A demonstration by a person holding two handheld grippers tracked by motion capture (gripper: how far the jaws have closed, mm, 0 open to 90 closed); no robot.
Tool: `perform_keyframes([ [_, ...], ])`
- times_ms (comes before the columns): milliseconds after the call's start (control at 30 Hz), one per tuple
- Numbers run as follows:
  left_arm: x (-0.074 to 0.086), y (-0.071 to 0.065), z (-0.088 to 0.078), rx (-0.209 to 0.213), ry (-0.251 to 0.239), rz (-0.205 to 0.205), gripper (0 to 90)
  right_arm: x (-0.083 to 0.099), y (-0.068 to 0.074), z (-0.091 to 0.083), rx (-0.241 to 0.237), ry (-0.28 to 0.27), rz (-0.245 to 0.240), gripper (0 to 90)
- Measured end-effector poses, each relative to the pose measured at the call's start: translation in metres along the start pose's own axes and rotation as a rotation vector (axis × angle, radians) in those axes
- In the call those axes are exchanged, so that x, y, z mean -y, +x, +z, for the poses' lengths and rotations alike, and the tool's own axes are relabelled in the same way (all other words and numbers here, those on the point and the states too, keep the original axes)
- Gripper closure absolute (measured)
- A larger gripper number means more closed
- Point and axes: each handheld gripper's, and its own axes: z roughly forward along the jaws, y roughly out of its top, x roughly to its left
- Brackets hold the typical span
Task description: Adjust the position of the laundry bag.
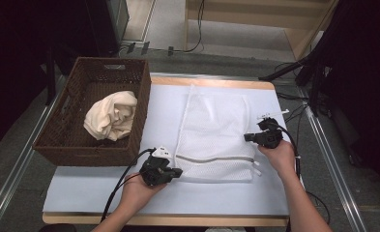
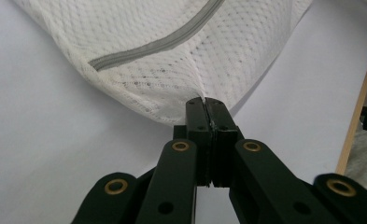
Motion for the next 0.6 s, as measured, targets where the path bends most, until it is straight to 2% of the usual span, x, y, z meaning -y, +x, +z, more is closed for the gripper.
perform_keyframes([
  [167, 0.006, 0.004, 0.001, 0.0, 0.016, -0.013, 89.1, -0.005, 0.003, 0.008, -0.012, 0.009, -0.01, 88.1],
  [233, 0.007, 0.005, 0.001, 0.0, 0.023, -0.008, 88.2, -0.005, 0.003, 0.009, -0.019, 0.002, -0.009, 80.8],
  [333, 0.008, 0.007, 0.001, 0.001, 0.016, -0.014, 87.3, -0.005, 0.0, 0.005, -0.023, -0.047, 0.016, 67.2],
  [467, 0.009, 0.009, 0.002, 0.011, 0.03, -0.02, 89.4, -0.004, -0.003, -0.001, 0.003, -0.108, 0.046, 59.6],
  [600, 0.009, 0.006, 0.003, 0.019, 0.034, -0.016, 90.0, 0.0, -0.003, 0.003, 0.06, -0.127, 0.02, 55.0],
])
